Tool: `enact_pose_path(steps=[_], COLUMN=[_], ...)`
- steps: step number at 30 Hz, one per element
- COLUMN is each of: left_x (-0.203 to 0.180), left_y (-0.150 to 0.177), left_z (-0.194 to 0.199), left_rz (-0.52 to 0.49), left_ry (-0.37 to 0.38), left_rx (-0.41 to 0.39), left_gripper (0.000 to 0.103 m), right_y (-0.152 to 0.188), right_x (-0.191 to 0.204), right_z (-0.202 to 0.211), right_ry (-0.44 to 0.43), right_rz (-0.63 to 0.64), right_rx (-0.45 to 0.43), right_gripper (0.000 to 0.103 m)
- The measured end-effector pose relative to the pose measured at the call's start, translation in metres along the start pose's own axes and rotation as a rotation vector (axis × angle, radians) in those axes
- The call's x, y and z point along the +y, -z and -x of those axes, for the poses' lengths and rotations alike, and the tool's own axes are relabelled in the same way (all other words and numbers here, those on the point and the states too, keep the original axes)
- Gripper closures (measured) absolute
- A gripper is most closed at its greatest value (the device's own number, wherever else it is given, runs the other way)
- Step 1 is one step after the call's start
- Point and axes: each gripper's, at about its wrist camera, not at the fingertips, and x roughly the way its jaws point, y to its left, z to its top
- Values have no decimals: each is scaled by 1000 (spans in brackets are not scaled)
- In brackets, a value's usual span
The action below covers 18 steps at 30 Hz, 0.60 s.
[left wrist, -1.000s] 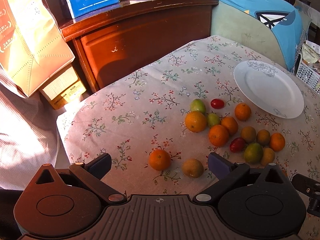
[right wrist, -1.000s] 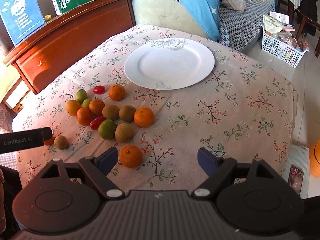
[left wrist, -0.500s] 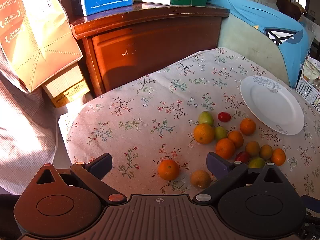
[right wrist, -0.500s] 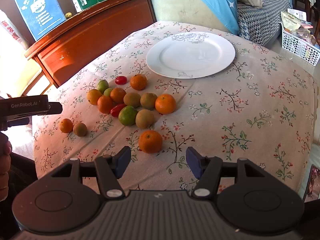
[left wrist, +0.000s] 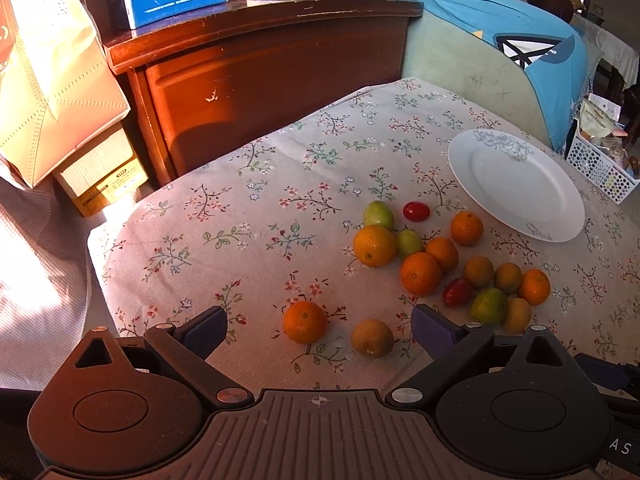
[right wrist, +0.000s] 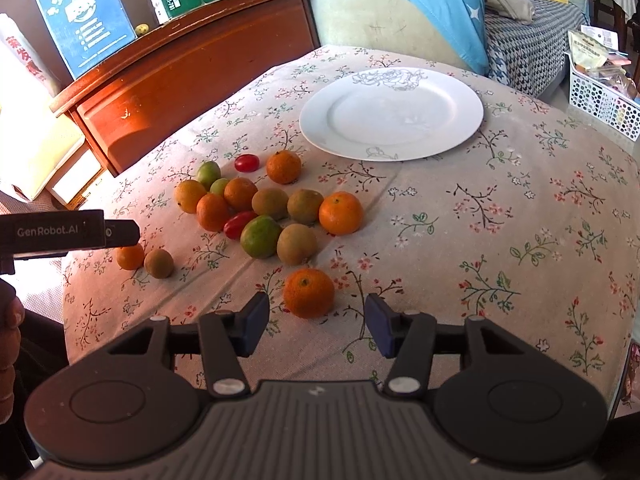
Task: Organize fruits
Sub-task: 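Lower the right tool to an orange while the left tool lowers to a brown fruit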
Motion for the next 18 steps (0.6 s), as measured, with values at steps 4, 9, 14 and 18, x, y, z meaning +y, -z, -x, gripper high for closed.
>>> enact_pose_path(steps=[4, 9, 14, 18], left_x=[-6, -17, -18, -17], left_y=[6, 12, 18, 21], left_z=[-5, -8, -17, -24], left_rz=[-31, -88, -92, -85], left_ry=[38, 89, 118, 114], left_rx=[22, 27, 47, 56], left_gripper=[10, 21, 45, 51], right_y=[0, 0, 0, 1], right_x=[1, 5, 5, 7], right_z=[-2, -3, -6, -9], right_ry=[-14, -8, 0, -8], right_rz=[0, 24, 25, 22], right_rx=[0, 0, 6, 11], right_gripper=[51, 51, 51, 56])
